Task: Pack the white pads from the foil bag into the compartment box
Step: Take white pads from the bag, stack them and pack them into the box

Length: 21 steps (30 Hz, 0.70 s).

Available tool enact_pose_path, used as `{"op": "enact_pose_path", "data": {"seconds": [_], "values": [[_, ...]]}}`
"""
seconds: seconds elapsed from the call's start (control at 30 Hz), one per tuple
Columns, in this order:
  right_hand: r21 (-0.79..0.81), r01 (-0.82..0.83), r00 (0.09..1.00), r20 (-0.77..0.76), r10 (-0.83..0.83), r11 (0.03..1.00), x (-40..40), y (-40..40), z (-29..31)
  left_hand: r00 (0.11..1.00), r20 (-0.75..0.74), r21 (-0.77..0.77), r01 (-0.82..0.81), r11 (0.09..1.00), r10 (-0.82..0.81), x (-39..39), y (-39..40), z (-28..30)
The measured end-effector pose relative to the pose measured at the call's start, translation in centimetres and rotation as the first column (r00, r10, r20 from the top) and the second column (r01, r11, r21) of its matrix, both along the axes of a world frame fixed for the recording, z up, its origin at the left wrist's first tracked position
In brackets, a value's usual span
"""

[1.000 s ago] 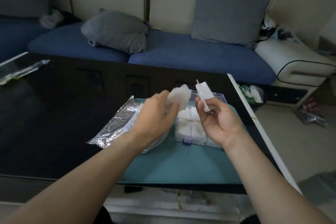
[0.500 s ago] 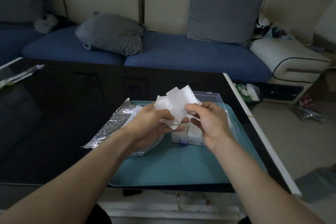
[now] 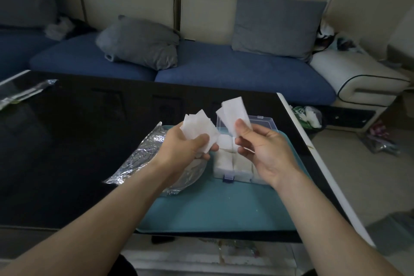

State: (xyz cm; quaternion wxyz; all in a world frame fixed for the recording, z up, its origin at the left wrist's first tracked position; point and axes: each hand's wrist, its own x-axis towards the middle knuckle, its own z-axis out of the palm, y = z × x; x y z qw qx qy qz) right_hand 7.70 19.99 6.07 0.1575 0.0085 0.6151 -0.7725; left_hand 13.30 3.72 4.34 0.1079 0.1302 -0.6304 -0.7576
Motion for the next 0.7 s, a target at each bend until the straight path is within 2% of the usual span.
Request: {"op": "enact_pose_path", "data": {"seconds": [0.1, 0.17, 0.27, 0.4, 0.53, 0.63, 0.7], "values": [[0.06, -0.136, 0.99, 0.034, 0.134, 0.989, 0.5, -0.2, -0.2, 0.999, -0.047, -0.034, 0.027, 0.999, -0.028, 0.2, 0.4, 0.3], [0.135, -0.139, 0.99, 0.008, 0.139, 0.981, 0.6, -0.4, -0.4, 0.993, -0.039, -0.063, 0.107, 0.992, -0.11, 0.4, 0.5, 0.6], [0.184, -0.125, 0.992, -0.011, 0.129, 0.975, 0.5, -0.5, -0.5, 0.968, 0.004, -0.013, 0.25, 0.968, -0.25, 0.6, 0.4, 1.0], [0.342, -0.113, 0.973, -0.15, 0.173, 0.933, 0.6, -0.5, -0.7, 0.958, -0.003, -0.028, 0.288, 0.957, -0.288, 0.6, 0.2, 0.9], [0.608, 0.085, 0.814, -0.499, 0.297, 0.79, 0.3, -0.1, -0.9, 0.96, -0.014, -0.099, 0.278, 0.955, -0.281, 0.5, 0.0, 0.4], [0.685, 0.157, 0.745, -0.555, 0.37, 0.711, -0.2, 0.4, -0.7, 0.976, 0.004, -0.123, 0.215, 0.969, -0.216, 0.3, -0.4, 0.1], [0.7, 0.121, 0.738, -0.538, 0.408, 0.704, -0.6, 0.7, -0.8, 0.978, 0.023, -0.152, 0.209, 0.966, -0.208, 0.2, -0.7, 0.0]]}}
